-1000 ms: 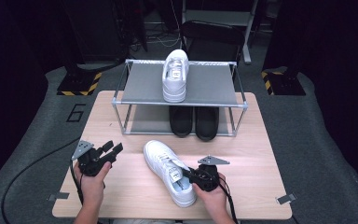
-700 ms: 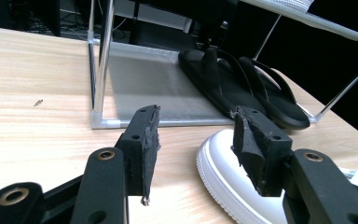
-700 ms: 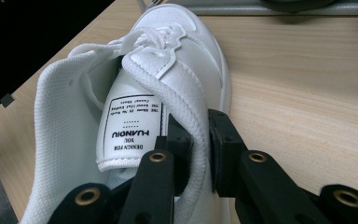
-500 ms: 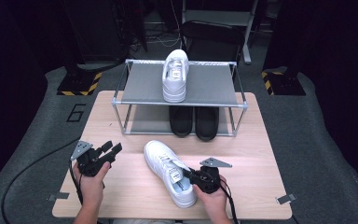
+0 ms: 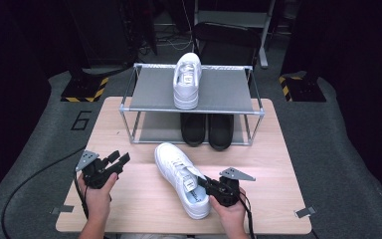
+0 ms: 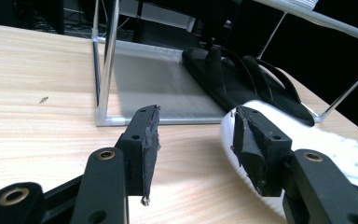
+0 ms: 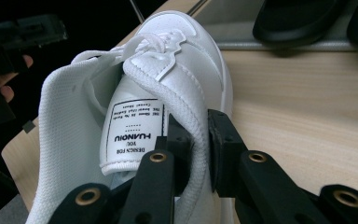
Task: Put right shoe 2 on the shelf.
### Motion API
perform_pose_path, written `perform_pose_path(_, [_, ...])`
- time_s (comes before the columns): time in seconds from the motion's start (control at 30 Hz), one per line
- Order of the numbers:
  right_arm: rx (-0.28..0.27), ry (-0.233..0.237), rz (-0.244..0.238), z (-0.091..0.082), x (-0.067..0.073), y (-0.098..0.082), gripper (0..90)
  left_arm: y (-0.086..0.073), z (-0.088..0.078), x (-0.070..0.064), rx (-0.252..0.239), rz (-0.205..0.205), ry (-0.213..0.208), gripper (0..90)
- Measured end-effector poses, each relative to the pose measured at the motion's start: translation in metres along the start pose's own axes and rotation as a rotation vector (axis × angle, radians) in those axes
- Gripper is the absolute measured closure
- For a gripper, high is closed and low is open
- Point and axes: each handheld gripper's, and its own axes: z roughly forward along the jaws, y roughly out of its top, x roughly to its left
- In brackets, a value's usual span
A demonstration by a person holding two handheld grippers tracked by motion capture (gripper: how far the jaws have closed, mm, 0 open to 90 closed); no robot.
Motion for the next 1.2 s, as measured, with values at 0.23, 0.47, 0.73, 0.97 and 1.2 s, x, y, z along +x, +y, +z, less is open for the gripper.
perform_pose_path(0.23, [-0.070,-0.001,-0.006,-0.016,0.005,0.010,80.3,-0.002,0.001,0.001,0.003,-0.002,0.007,50.1])
perform_pose_path(0.47, [-0.119,0.007,-0.001,-0.030,0.009,0.020,80.2,-0.004,0.003,0.002,0.010,0.001,0.010,50.0])
perform_pose_path(0.73, [-0.191,0.007,-0.020,-0.047,0.009,0.034,80.1,-0.007,0.003,0.003,0.024,0.010,0.021,50.0])
perform_pose_path(0.97, [-0.250,0.004,-0.017,-0.059,0.007,0.042,80.1,-0.008,0.003,0.004,0.019,-0.004,0.021,49.5])
perform_pose_path(1.2, [-0.290,0.005,-0.015,-0.070,0.008,0.048,80.2,-0.009,0.003,0.003,0.015,-0.006,0.025,48.9])
